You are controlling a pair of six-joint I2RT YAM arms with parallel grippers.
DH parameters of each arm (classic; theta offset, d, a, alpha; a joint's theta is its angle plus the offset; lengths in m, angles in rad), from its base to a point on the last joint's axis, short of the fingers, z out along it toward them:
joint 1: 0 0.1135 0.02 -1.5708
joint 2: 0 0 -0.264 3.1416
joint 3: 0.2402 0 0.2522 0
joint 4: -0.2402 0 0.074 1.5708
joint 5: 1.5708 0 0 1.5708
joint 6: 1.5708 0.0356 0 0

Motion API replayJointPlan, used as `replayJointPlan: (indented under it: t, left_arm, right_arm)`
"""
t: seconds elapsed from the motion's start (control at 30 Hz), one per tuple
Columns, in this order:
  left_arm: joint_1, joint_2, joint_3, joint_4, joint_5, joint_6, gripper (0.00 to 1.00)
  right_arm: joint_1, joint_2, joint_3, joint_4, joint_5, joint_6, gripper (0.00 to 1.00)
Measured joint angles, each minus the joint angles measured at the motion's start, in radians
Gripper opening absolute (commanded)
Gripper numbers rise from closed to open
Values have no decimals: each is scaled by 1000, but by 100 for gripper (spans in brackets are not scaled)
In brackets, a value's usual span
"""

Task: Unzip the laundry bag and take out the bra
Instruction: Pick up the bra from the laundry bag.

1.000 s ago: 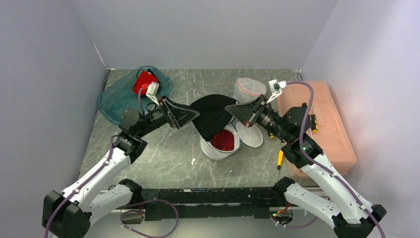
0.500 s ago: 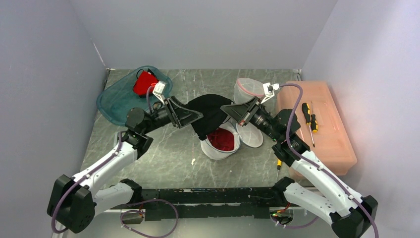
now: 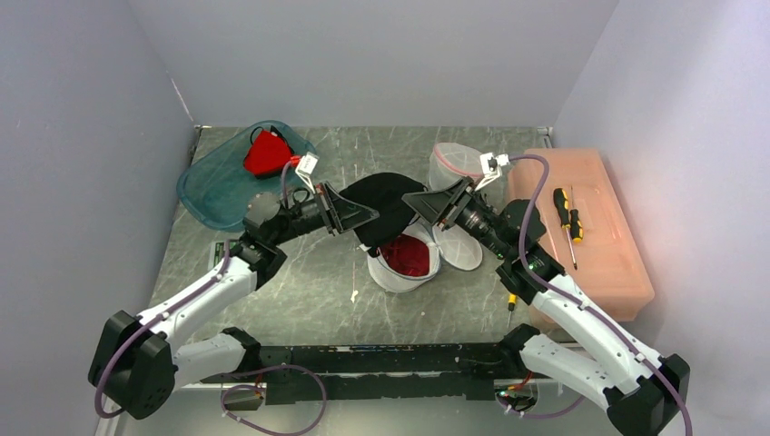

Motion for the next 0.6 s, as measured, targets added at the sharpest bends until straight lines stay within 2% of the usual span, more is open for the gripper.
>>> replayJointPlan:
  t: [0.03, 0.07, 0.1, 0.37, 0.47, 0.6]
  left_arm:
    - [0, -2, 5, -25, -9, 9, 3]
    - [-2, -7, 9, -54, -20, 20, 3]
    - [-2, -14, 13, -82, -32, 32, 3]
    - [-3, -93, 124, -345, -165, 159, 3]
    - [-3, -107, 228, -505, -251, 237, 3]
    - [32, -72, 455, -782, -423, 355, 3]
  right_arm:
    - [0, 0, 2, -13, -1, -11, 72]
    - [0, 0, 6, -33, -2, -27, 94]
    - [0, 0, 14, -59, -3, -37, 99]
    - [0, -12, 184, -404, -25, -198, 100]
    - [0, -37, 244, -523, -28, -274, 100]
    - [0, -123, 254, -626, 12, -354, 100]
